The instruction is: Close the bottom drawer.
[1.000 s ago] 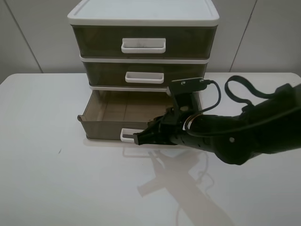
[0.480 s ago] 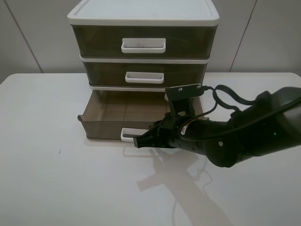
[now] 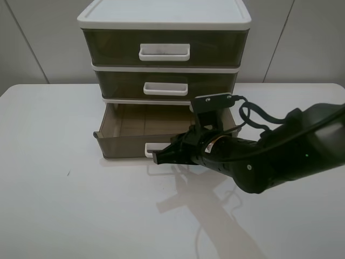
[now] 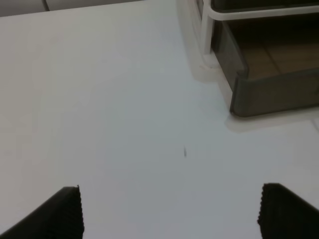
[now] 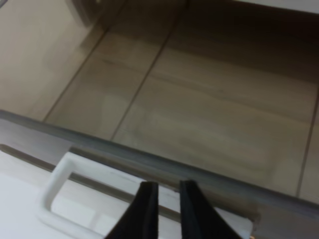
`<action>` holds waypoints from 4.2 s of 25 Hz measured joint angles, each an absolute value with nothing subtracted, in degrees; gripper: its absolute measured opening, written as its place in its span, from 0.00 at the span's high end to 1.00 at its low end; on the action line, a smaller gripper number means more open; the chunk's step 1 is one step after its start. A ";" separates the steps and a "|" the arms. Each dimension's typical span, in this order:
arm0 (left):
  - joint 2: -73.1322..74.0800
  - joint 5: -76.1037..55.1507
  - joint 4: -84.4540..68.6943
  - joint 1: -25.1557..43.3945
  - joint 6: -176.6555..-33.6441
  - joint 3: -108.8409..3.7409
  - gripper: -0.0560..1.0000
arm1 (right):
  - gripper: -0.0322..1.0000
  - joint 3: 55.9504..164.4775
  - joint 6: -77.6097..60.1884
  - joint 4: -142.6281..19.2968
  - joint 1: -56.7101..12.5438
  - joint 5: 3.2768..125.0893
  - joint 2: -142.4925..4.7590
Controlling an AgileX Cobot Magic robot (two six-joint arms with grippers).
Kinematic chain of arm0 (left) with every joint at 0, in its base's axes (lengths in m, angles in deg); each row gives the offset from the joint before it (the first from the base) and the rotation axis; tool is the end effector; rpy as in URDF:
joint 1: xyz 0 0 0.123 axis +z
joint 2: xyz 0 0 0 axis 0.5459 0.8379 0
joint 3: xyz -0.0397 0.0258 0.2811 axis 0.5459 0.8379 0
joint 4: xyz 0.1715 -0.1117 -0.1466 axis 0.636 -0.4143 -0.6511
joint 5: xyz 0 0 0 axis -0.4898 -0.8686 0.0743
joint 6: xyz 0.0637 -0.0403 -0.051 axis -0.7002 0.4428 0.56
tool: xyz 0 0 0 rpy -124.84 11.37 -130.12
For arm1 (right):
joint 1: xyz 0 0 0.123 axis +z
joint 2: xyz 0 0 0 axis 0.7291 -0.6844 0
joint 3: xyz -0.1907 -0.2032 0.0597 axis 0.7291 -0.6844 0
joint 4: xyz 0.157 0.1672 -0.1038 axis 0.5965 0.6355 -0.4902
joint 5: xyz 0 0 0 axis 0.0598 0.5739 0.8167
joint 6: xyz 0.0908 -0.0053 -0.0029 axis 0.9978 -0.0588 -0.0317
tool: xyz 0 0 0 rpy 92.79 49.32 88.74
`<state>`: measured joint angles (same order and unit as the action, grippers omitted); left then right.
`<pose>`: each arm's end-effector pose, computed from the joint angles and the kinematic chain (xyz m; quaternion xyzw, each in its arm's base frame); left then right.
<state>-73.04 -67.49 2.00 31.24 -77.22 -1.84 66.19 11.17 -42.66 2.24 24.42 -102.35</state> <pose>-0.0067 -0.0048 0.2783 0.0606 0.8484 -0.0119 0.5257 0.2203 0.2218 0.1091 -0.1695 0.8769 0.1645 0.4187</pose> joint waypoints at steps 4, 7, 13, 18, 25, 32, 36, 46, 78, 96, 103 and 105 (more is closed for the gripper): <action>-73.04 -67.49 2.00 31.24 -77.22 -1.84 0.27 | 0.95 67.90 11.17 -42.62 2.24 24.36 -104.43; -73.04 -67.49 2.00 31.24 -77.22 -1.84 0.27 | 0.95 69.24 11.17 -42.62 2.24 24.42 -105.38; -73.04 -67.49 2.00 31.24 -77.22 -1.84 0.27 | 0.95 71.26 11.17 -42.67 2.24 24.17 -107.53; -73.04 -67.49 2.00 31.24 -77.22 -1.84 0.27 | 0.95 72.02 11.17 -42.61 2.24 22.54 -109.02; -73.04 -67.49 2.00 31.24 -77.22 -1.84 0.27 | 0.95 72.07 11.17 -42.61 2.24 17.27 -110.33; -73.04 -67.49 2.00 31.24 -77.22 -1.84 0.27 | 0.95 72.09 11.17 -42.61 2.24 12.06 -112.19; -73.04 -67.49 2.00 31.24 -77.22 -1.84 0.27 | 0.95 72.36 11.17 -41.61 2.24 9.16 -113.37; -73.04 -67.49 2.00 31.24 -77.22 -1.84 0.27 | 0.95 75.10 12.47 -41.20 2.24 7.98 -115.53; -73.04 -67.49 2.00 31.24 -77.22 -1.84 0.27 | 0.95 80.43 12.71 -39.50 2.28 5.15 -120.36; -73.04 -67.49 2.00 31.24 -77.22 -1.84 0.27 | 0.95 85.11 12.71 -38.42 2.57 5.26 -122.72; -73.04 -67.49 2.00 31.24 -77.22 -1.84 0.27 | 0.95 85.22 12.71 -38.42 2.64 6.01 -122.72; -73.04 -67.49 2.00 31.24 -77.22 -1.84 0.27 | 0.95 85.22 12.71 -38.42 2.74 8.40 -121.98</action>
<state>-73.04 -67.49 2.00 31.24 -77.22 -1.84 85.22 12.71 -38.42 2.74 8.40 -121.98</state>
